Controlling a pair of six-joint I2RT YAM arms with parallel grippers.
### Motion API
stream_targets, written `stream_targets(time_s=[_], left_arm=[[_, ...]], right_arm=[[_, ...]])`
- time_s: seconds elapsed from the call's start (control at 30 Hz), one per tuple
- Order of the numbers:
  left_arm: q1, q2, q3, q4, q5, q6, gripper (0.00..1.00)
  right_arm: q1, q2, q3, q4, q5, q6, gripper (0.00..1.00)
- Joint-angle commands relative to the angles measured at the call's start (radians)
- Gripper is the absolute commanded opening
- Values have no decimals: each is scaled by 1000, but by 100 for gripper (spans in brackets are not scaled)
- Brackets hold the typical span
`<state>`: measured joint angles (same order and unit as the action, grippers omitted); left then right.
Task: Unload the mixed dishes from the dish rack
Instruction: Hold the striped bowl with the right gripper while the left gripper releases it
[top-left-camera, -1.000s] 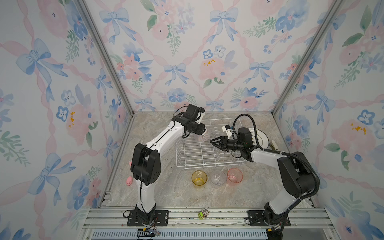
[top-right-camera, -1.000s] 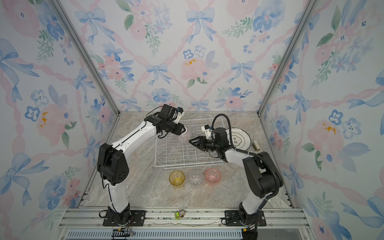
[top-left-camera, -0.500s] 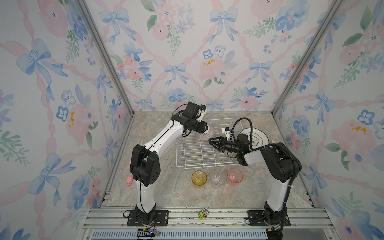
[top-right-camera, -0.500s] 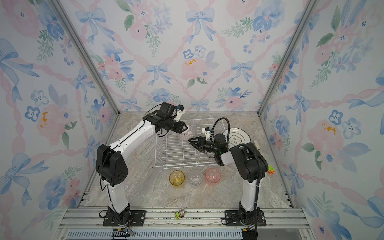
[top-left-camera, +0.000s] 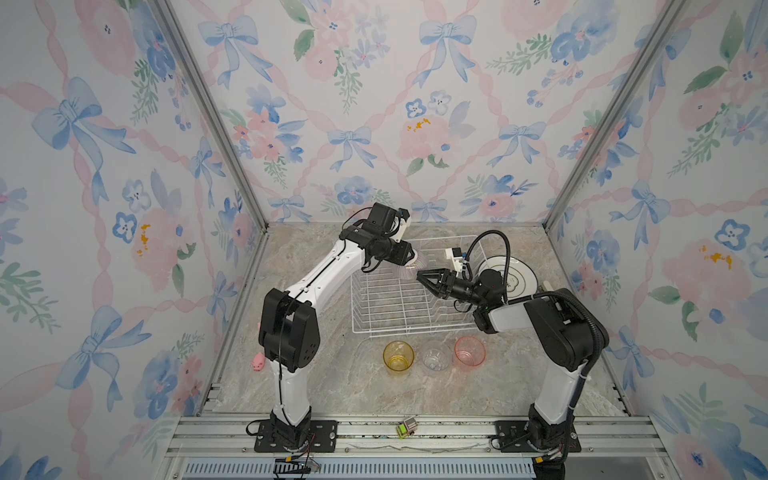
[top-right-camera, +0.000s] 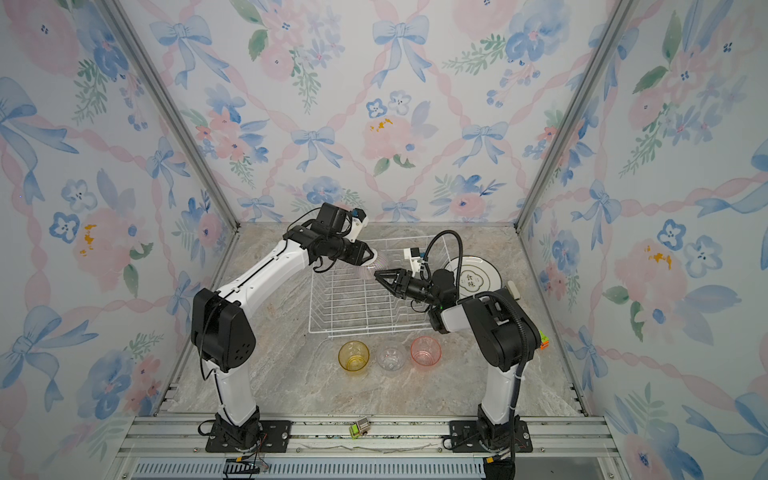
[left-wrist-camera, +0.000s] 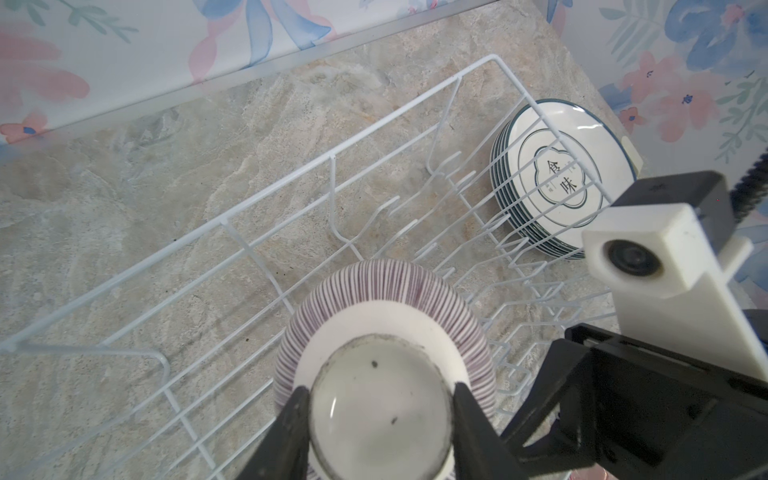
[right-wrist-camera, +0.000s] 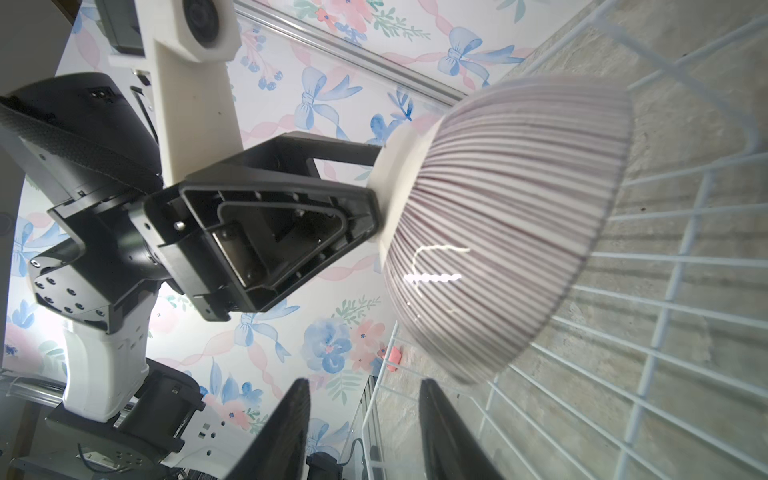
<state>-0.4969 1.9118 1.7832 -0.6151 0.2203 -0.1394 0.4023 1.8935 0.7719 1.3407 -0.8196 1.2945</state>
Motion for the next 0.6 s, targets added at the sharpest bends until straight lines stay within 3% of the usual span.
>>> stream_targets(time_s=[0.0, 0.57], left_arm=[[4, -54, 24, 57, 28, -15, 40], [14, -56, 45, 58, 33, -8, 40]], right_arm=[[17, -3, 29, 66, 7, -2, 46], [28, -8, -25, 43, -60, 25, 45]])
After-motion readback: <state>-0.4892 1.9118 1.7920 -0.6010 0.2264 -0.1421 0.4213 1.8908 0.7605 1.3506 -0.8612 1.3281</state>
